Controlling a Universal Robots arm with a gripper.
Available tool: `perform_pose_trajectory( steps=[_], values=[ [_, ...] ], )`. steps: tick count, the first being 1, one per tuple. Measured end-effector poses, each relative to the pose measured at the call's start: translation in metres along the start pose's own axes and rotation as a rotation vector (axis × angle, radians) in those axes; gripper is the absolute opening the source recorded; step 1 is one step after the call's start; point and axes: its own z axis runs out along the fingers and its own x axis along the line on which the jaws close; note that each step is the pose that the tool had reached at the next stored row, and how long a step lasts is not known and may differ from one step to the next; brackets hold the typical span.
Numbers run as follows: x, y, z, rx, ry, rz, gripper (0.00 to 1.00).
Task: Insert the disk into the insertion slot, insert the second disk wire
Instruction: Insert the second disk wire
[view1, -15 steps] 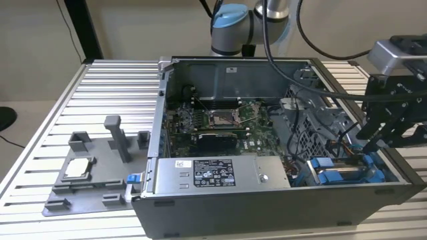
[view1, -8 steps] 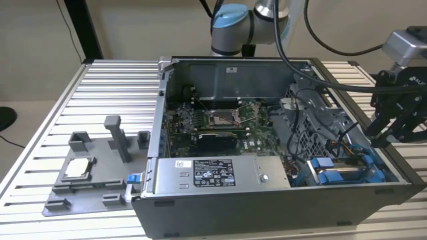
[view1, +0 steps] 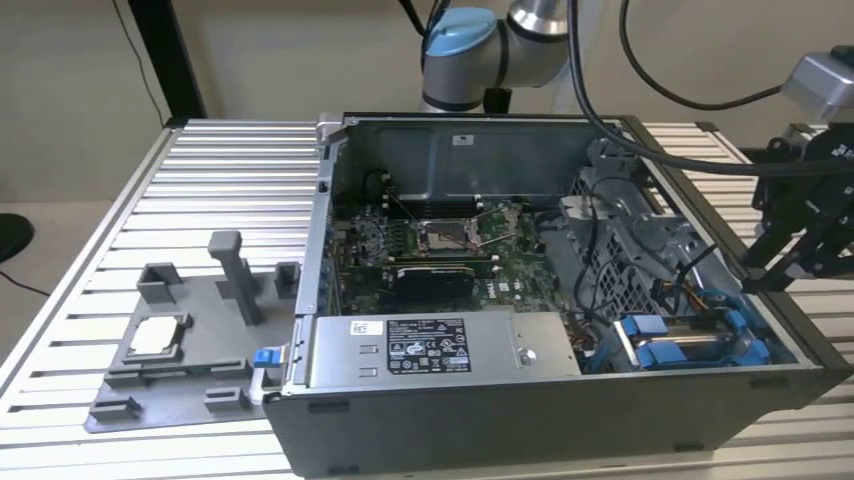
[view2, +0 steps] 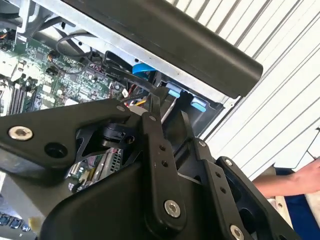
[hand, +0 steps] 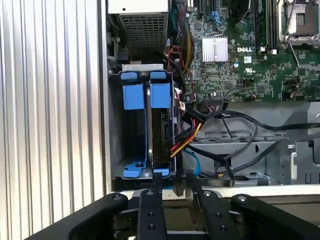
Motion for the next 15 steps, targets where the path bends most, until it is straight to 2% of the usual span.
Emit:
perform_pose_trajectory(
  steps=[3, 10, 12, 15],
  values=[
    [-0.0041, -0.0013, 0.0012, -0.0041, 0.0078, 0.000, 1.00],
    [-0.0080, -0.0088, 0.0052, -0.0078, 0.0183, -0.005, 1.00],
    [-0.0083, -0.0105, 0.0067, -0.0126, 0.0224, -0.008, 1.00],
    [-0.0084, -0.0135, 0.0083, -0.0242, 0.0278, -0.015, 1.00]
  ],
)
